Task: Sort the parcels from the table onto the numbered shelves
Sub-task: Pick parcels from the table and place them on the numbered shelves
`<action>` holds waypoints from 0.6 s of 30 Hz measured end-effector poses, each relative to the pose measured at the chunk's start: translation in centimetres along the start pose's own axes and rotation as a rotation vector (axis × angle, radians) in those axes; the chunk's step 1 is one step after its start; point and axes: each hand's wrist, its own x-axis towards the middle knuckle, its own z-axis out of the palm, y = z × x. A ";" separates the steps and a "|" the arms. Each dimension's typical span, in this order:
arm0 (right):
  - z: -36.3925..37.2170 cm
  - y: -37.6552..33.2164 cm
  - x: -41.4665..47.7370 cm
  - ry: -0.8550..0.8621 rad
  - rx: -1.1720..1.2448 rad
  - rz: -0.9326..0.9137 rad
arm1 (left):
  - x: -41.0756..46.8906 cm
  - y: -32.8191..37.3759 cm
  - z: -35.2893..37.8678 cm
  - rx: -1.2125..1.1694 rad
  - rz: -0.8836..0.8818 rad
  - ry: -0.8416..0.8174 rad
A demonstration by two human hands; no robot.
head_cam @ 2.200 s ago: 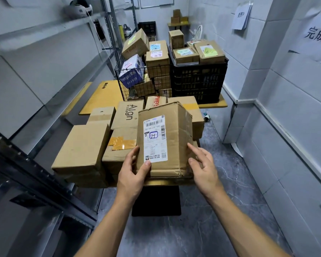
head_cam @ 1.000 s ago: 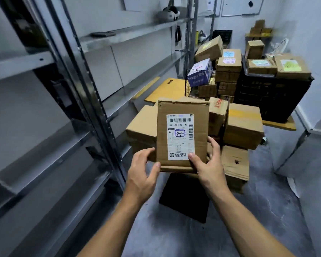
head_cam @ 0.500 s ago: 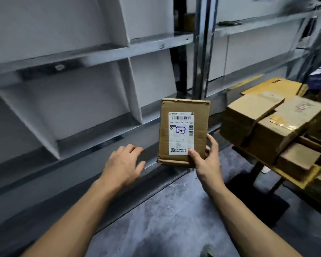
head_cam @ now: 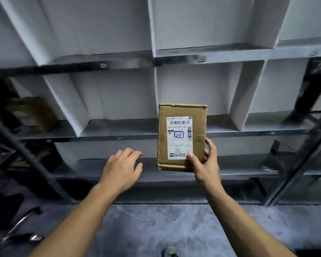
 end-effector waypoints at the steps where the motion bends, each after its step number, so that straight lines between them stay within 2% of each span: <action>1: 1.7 -0.1 0.3 -0.038 0.003 -0.006 | -0.4 -1.4 -0.1 0.002 -0.037 0.001; 9: 16.0 0.2 4.9 -0.302 0.068 -0.018 | -0.3 -12.3 -0.4 0.015 -0.302 0.041; 18: 30.2 0.6 8.1 -0.509 0.048 -0.039 | 0.2 -22.0 0.1 0.024 -0.499 0.061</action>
